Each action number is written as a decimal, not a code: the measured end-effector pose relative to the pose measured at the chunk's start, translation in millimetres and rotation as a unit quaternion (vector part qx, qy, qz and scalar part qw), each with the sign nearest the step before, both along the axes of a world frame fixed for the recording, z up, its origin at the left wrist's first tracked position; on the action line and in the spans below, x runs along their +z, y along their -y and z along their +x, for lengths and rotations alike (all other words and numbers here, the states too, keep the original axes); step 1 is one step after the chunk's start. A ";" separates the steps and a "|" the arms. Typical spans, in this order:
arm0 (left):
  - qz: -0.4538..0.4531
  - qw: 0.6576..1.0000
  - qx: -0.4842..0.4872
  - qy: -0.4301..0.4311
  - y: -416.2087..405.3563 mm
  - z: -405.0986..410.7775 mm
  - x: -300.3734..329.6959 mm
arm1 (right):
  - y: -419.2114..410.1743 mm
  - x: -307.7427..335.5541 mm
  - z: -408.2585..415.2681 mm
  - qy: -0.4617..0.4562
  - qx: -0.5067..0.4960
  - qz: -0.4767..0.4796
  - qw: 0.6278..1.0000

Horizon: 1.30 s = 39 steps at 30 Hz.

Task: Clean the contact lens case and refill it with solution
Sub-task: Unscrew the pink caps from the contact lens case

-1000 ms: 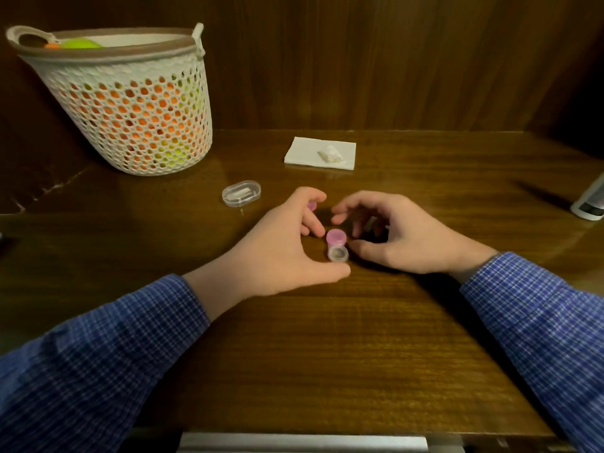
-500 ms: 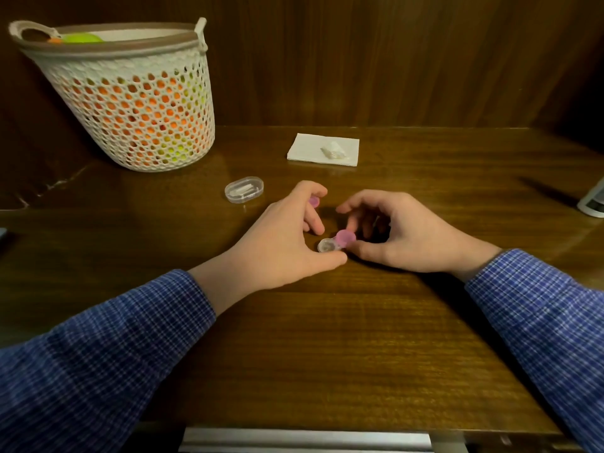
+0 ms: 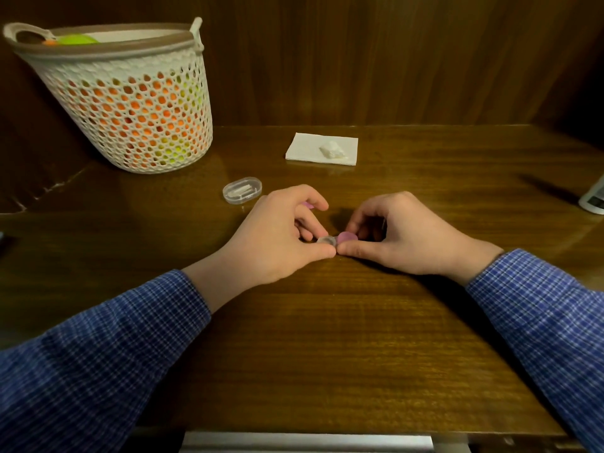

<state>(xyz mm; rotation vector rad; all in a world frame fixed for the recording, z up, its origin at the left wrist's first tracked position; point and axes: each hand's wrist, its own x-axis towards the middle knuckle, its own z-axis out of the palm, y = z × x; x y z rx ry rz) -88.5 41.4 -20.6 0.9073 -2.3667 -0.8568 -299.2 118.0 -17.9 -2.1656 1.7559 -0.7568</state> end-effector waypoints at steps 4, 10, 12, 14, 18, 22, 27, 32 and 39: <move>0.005 1.000 -0.010 -0.007 -0.6 0.3 -0.2 | -0.3 1.0 1.6 0.013 0.011 0.012 1.000; 0.022 0.999 -0.036 -0.005 4.0 1.2 -0.3 | -2.2 3.0 -0.8 0.025 0.039 0.028 0.999; 0.027 0.999 -0.045 -0.003 6.1 1.8 -0.1 | -3.0 2.2 -1.0 0.026 0.049 0.032 0.998; 0.034 0.998 -0.047 -0.004 8.1 2.3 -0.1 | -3.1 2.3 -1.0 0.026 0.045 0.036 0.998; 0.047 0.998 -0.045 -0.004 11.3 1.7 -1.0 | -4.2 0.5 0.4 0.009 0.040 0.021 0.999; 0.048 0.998 -0.045 -0.013 9.2 2.5 -0.3 | -5.8 -1.5 5.0 0.011 0.016 -0.013 1.000; 0.056 0.997 -0.043 -0.016 7.3 2.3 1.0 | -7.1 -2.7 4.8 0.048 0.008 -0.012 0.999; 0.061 0.997 -0.047 -0.018 7.9 2.2 1.0 | -6.0 -0.3 1.1 0.081 0.037 0.023 0.996; 0.065 0.996 -0.050 -0.020 7.8 2.0 2.0 | -6.2 2.6 -0.6 0.087 0.043 0.042 0.994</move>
